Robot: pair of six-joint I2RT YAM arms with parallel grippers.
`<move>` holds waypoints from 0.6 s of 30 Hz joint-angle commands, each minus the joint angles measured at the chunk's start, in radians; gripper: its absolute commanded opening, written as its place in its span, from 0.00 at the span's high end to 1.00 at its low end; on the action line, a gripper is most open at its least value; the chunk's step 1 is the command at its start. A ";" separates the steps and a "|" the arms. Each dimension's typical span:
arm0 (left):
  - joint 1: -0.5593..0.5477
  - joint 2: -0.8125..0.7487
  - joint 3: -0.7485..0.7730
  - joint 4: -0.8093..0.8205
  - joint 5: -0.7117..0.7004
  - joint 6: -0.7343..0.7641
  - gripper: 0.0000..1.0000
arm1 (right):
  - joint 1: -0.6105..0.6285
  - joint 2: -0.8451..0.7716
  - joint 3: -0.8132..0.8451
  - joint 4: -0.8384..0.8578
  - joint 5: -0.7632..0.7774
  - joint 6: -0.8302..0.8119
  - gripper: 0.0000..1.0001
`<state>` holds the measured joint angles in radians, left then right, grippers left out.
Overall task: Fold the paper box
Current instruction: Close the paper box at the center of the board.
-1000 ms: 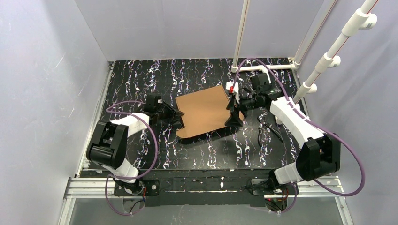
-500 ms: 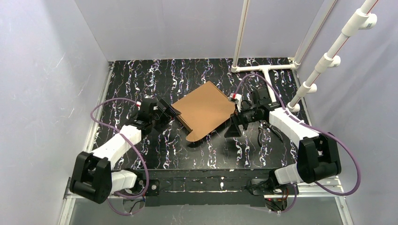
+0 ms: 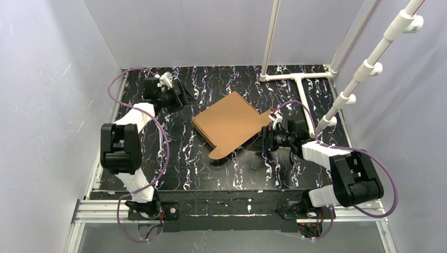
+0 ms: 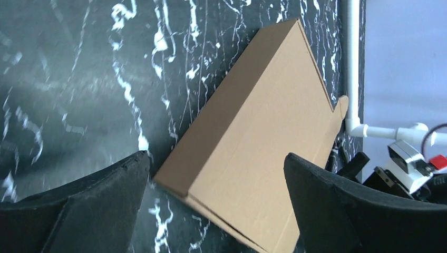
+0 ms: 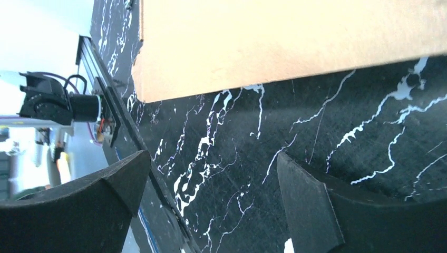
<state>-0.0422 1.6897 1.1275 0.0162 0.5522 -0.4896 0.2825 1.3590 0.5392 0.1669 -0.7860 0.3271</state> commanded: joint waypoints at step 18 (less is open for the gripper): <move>-0.066 0.246 0.052 -0.097 0.205 0.058 0.35 | 0.033 0.467 -0.062 1.123 0.164 0.608 0.04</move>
<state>-0.0982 1.9995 1.2442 -0.0441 0.7372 -0.4088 0.3092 1.8114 0.4389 1.1385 -0.6495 0.8867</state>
